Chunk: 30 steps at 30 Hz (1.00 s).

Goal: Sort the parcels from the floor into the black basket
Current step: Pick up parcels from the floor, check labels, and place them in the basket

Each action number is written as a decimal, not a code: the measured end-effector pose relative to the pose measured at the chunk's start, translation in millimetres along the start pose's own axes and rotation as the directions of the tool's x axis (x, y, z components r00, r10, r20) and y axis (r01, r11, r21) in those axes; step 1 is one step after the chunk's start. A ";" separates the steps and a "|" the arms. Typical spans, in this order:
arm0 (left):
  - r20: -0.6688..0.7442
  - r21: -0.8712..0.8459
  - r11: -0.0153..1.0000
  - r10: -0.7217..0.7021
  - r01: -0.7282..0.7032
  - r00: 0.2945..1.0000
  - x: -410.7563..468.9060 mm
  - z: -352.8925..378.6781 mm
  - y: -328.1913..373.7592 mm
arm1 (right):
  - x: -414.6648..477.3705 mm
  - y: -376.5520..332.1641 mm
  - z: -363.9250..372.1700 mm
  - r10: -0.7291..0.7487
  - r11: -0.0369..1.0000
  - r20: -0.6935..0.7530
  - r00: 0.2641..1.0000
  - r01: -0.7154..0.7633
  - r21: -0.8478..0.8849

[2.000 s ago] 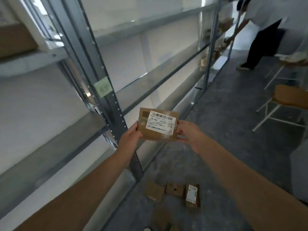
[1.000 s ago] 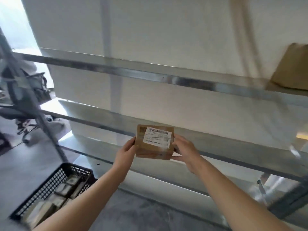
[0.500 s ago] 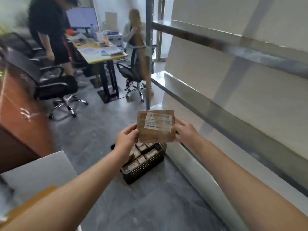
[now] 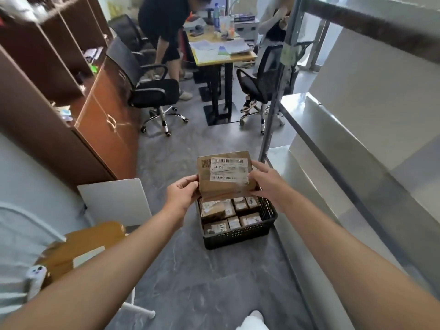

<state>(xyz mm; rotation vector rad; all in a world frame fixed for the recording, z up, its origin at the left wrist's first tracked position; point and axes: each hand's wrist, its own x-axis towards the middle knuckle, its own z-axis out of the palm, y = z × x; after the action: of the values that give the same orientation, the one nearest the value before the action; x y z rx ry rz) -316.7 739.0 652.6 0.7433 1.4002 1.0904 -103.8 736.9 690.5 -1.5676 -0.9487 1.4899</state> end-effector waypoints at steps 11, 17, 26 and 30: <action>-0.217 -0.124 0.991 -0.077 0.051 0.973 22.3 44.0 -19.7 | 73.0 5.0 -35.6 0.065 0.997 0.178 0.982 -0.058 -0.044; -0.263 -0.059 0.997 -0.066 0.052 0.963 50.8 34.8 -29.4 | 110.7 6.8 -25.3 0.096 0.995 0.231 0.968 -0.086 -0.056; -0.242 -0.064 0.990 -0.135 0.123 0.961 137.0 27.7 -31.2 | 192.3 13.6 3.1 0.183 0.983 0.184 0.966 -0.175 -0.059; -0.232 -0.056 0.979 -0.204 0.197 0.951 188.0 14.6 -36.5 | 237.1 17.2 22.3 0.233 0.972 0.140 0.962 -0.223 -0.079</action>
<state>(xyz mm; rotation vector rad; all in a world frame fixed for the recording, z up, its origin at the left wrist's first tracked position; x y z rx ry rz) -324.2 899.5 547.5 0.4452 1.6176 1.0635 -115.7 943.5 571.5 -1.6748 -0.9299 1.7736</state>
